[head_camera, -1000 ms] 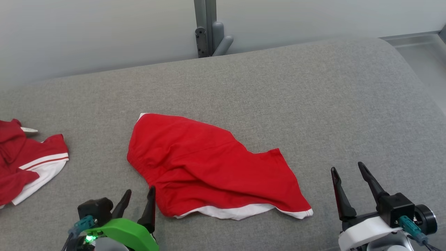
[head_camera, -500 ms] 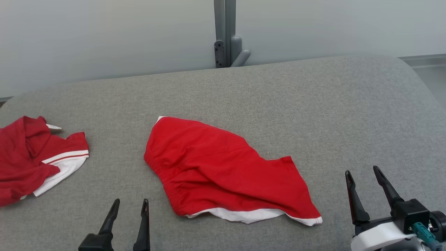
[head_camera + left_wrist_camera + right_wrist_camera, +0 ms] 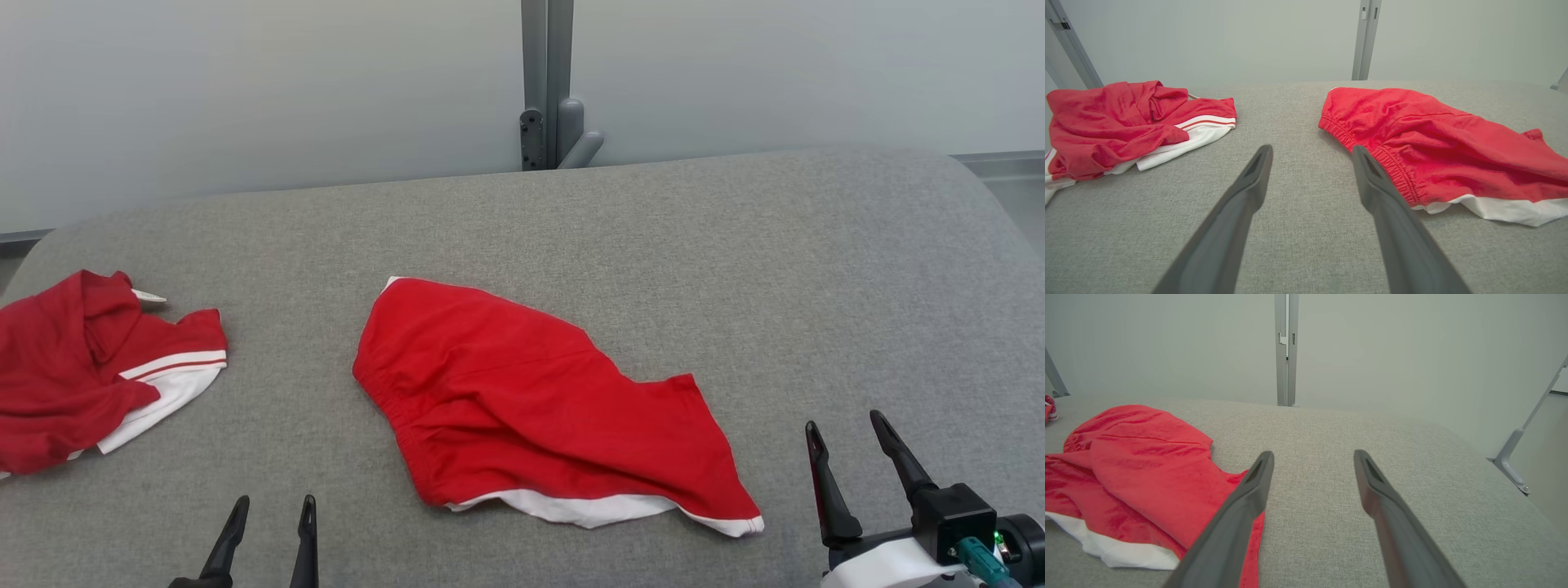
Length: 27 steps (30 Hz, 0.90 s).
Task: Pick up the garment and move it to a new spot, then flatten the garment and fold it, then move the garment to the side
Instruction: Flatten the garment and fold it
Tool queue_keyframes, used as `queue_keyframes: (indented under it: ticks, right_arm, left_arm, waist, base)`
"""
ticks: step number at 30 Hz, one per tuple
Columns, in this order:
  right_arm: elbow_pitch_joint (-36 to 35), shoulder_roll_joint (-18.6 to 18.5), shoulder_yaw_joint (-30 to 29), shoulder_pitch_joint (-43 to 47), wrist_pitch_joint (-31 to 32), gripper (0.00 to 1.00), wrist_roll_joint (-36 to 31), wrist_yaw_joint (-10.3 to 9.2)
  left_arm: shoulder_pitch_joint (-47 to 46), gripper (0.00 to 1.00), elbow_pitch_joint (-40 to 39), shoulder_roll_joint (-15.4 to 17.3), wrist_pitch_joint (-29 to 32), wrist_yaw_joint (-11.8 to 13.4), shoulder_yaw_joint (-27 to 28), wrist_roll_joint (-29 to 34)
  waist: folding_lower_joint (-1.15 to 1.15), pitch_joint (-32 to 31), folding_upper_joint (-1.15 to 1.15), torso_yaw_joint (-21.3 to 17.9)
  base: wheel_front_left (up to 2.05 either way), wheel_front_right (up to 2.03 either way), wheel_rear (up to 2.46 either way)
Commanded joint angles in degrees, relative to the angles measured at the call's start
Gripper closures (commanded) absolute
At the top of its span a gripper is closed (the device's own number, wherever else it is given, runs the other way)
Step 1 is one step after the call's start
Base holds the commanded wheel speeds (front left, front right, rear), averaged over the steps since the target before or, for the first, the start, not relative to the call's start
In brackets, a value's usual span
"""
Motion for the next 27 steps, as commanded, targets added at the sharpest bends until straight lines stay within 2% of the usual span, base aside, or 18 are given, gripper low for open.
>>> queue_keyframes:
  ticks: [1, 7, 13, 16, 19, 22, 27]
  right_arm:
    - [0.12, 0.04, -0.21, 0.48, -0.19, 0.00, 0.04, -0.04]
    - [0.62, 0.47, 0.10, 0.29, -0.19, 0.00, 0.63, -0.04]
    - [1.58, 0.80, 1.14, 0.08, -0.19, 0.00, 2.16, -0.04]
    - [5.35, -0.84, 3.82, 0.27, -0.19, 0.00, 3.27, -0.04]
    - [7.52, -2.40, 5.74, -0.98, 1.25, 0.00, 3.85, -0.06]
    - [9.08, -4.65, 9.13, -2.11, 6.07, 0.00, 4.71, -0.06]
    - [10.48, -7.60, 13.57, -3.34, 13.13, 0.00, 8.16, -0.06]
  left_arm:
    - [0.33, 0.00, 0.12, -0.38, 0.00, -0.72, 0.91, 0.88]
    - [0.28, 0.00, 1.11, -2.45, 0.00, -3.49, 4.60, 3.39]
    - [0.62, 0.00, 1.16, -3.93, 0.00, -4.73, 6.45, 5.04]
    - [0.38, 0.00, 2.87, -4.22, 0.00, -5.34, 5.68, 4.40]
    - [-0.35, 0.00, 5.55, -3.76, 0.02, -5.62, 3.68, 3.87]
    - [-2.54, 0.00, 9.25, -3.06, 2.00, -5.93, -1.06, 1.36]
    - [-7.08, 0.00, 10.66, -0.91, 7.22, -5.95, -11.02, -6.94]
  waist:
    - [0.00, -0.01, 0.07, 0.04]
    - [0.00, -0.15, 0.07, 0.34]
    - [0.00, 0.00, 0.07, 0.24]
    - [0.00, 0.36, 0.07, 0.13]
    - [0.00, 0.69, 0.07, -0.05]
    - [0.00, 1.38, 0.07, -0.22]
    - [0.00, 4.14, 0.07, 0.15]
  base:
    - [0.00, 0.00, 0.00]
    - [0.00, 0.00, 0.00]
    - [0.00, 0.00, 0.00]
    - [0.00, 0.00, 0.00]
    - [0.00, 0.00, 0.00]
    - [0.00, 0.00, 0.00]
    - [0.00, 0.00, 0.00]
